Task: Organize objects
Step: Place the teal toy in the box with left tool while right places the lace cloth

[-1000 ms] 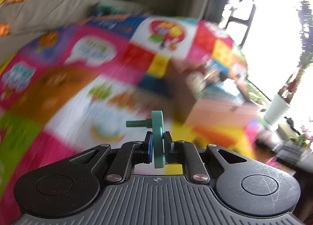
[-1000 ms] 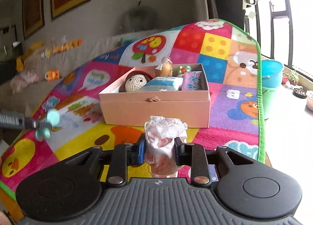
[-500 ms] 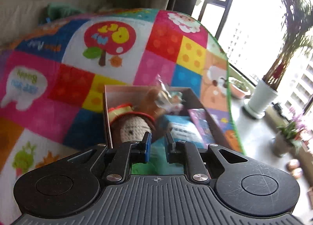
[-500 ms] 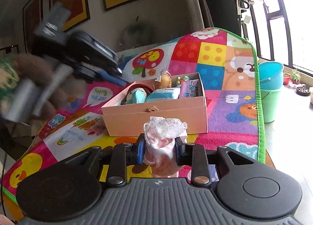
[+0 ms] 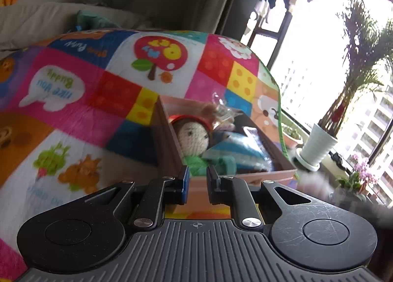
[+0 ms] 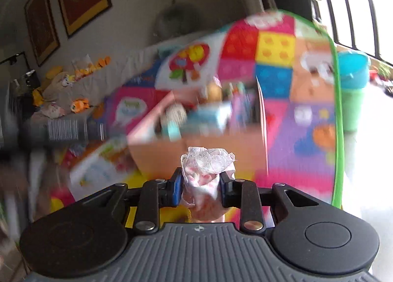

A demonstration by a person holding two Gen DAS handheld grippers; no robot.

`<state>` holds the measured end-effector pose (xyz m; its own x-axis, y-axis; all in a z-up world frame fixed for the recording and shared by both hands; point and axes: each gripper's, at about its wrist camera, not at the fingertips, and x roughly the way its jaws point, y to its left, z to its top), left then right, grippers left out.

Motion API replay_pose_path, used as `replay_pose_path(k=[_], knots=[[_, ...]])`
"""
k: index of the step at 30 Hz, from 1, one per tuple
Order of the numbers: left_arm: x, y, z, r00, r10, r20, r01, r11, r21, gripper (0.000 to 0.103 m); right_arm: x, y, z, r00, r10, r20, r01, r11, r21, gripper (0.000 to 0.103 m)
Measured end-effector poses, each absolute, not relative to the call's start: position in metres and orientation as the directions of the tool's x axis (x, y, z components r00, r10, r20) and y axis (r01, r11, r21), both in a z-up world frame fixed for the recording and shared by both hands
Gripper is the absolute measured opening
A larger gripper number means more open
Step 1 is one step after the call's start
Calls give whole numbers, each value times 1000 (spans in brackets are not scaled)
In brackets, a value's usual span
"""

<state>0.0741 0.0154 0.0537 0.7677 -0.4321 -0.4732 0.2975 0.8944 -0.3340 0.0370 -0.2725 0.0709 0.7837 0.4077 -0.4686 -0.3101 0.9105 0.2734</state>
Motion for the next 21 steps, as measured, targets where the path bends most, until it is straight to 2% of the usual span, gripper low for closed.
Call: replay_pose_path(k=[5,9,11,12,13,18,20,21], knots=[[75,39,25,761,-489,-427,266,835,-482,16,104,-240,130,775,396,-492,-342,918,201,28],[81,52,9,748,-524,-407,249,790,-560,16,165,-211,135,770,291,-568,-290,952,94,28],[81,58,2,743,-546,-388,257,768,-587,16,192,-205,123,737,231,-635,-253,966,57,38],[81,61,-1,741,-553,-382,257,758,-599,16,200,-205,118,723,211,-658,-229,972,60,55],[81,65,-4,739,-561,-374,255,746,-615,16,206,-207,114,715,197,-671,-207,976,66,60],[80,82,-6,752,-582,-310,243,682,-690,16,199,-213,125,727,212,-653,-216,973,76,60],[79,85,-6,755,-587,-292,245,666,-704,16,192,-213,129,719,212,-662,-216,973,77,53],[79,86,-5,756,-590,-285,247,659,-710,16,189,-214,130,704,226,-673,-220,971,96,44]])
